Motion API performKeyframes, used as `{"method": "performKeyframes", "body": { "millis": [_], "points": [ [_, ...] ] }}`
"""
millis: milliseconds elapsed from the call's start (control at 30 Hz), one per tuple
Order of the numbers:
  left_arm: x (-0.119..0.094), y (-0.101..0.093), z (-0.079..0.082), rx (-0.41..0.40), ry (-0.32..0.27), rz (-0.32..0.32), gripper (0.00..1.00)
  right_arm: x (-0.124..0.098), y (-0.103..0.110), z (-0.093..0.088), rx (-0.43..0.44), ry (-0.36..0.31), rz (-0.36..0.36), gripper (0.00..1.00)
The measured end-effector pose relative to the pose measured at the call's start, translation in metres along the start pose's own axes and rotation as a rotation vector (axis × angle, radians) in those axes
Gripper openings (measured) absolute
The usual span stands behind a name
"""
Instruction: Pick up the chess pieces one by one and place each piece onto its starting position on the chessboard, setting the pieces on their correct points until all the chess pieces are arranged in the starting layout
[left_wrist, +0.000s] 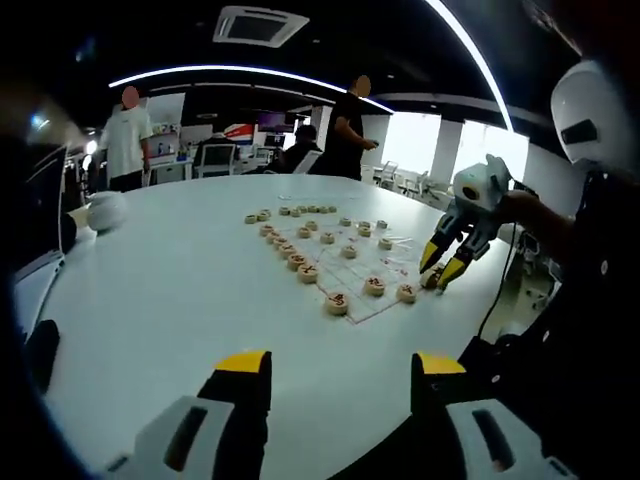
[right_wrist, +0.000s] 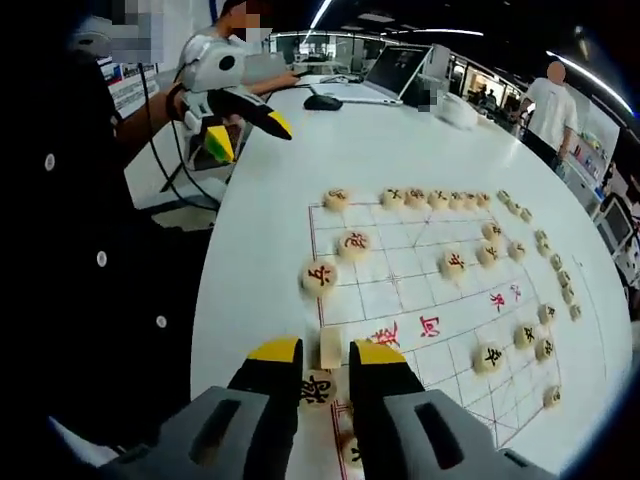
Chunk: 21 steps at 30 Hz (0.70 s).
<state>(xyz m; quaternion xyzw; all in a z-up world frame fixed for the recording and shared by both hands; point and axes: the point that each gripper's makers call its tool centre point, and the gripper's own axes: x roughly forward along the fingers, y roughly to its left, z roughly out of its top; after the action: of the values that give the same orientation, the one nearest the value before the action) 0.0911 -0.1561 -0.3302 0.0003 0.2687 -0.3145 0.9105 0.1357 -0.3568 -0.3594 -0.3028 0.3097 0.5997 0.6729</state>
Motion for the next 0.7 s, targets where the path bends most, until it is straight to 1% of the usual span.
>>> {"method": "performKeyframes", "body": {
  "millis": [167, 367, 533, 700],
  "points": [
    [-0.001, -0.002, 0.001, 0.001, -0.001, -0.01, 0.57, 0.001, -0.001, -0.003, 0.005, 0.011, 0.003, 0.1],
    [-0.001, -0.006, 0.003, 0.003, -0.001, -0.023, 0.57, 0.001, -0.001, -0.002, 0.004, 0.005, 0.005, 0.1],
    [0.001, -0.009, 0.003, 0.004, 0.002, -0.032, 0.57, -0.006, 0.001, 0.004, -0.011, -0.015, 0.001, 0.1],
    [0.004, -0.009, 0.01, -0.014, -0.008, -0.043, 0.56, -0.017, -0.003, 0.015, -0.058, -0.054, -0.047, 0.1]
  ]
}}
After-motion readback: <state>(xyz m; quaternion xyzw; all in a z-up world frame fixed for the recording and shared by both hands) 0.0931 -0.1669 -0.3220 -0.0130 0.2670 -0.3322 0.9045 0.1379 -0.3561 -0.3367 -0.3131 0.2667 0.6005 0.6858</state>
